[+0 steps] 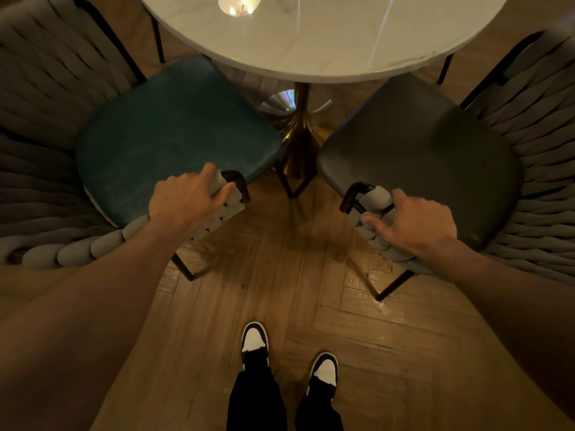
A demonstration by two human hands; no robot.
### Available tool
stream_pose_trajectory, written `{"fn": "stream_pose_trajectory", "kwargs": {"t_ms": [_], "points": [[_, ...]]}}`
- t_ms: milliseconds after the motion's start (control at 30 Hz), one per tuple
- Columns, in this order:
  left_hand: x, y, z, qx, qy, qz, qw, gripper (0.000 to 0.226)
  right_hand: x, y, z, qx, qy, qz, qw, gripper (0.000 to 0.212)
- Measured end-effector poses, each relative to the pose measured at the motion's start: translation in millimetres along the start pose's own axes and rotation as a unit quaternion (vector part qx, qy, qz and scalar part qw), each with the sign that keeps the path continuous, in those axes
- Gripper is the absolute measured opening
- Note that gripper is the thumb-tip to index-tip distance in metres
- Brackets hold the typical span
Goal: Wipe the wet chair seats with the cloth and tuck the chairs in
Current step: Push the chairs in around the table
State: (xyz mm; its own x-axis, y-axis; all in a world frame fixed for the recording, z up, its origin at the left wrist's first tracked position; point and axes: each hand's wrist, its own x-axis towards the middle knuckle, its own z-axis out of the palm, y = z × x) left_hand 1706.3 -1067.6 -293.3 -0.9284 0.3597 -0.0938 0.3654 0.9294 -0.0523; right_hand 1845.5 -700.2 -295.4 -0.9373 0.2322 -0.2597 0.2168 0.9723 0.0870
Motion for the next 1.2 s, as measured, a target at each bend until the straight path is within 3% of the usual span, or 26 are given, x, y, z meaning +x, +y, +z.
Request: {"fn": "stream_pose_trajectory", "kwargs": {"t_ms": [100, 233, 333, 500, 633, 733, 1033, 1200], "points": [[-1, 0, -1, -0.005, -0.026, -0.007, 1.000, 0.052, 0, -1, -6, 0.011, -0.034, 0.000, 0.999, 0.059], [3, -2, -20, -0.060, -0.166, -0.028, 0.984, 0.060, -4, -3, -37, 0.083, -0.154, 0.032, 0.984, 0.060], [-15, 10, -46, -0.083, -0.153, -0.015, 0.985, 0.063, -25, -3, -69, 0.123, -0.156, 0.049, 0.979, 0.061], [-72, 30, -91, -0.171, -0.162, -0.012, 0.972, 0.040, -82, 4, -120, 0.201, -0.185, 0.072, 0.959, 0.056], [-116, 37, -109, -0.176, -0.231, 0.003, 0.957, 0.025, -130, 9, -137, 0.267, -0.209, 0.092, 0.936, 0.032], [-145, 38, -121, -0.186, -0.247, 0.002, 0.951, 0.021, -164, 4, -139, 0.257, -0.208, 0.062, 0.942, 0.019], [-217, 47, -137, -0.263, -0.258, -0.061, 0.928, 0.026, -224, -18, -112, 0.241, -0.261, -0.008, 0.935, 0.019], [-262, 27, -130, -0.351, -0.264, -0.149, 0.886, 0.024, -216, -54, -114, 0.212, -0.285, -0.070, 0.932, 0.028]]}}
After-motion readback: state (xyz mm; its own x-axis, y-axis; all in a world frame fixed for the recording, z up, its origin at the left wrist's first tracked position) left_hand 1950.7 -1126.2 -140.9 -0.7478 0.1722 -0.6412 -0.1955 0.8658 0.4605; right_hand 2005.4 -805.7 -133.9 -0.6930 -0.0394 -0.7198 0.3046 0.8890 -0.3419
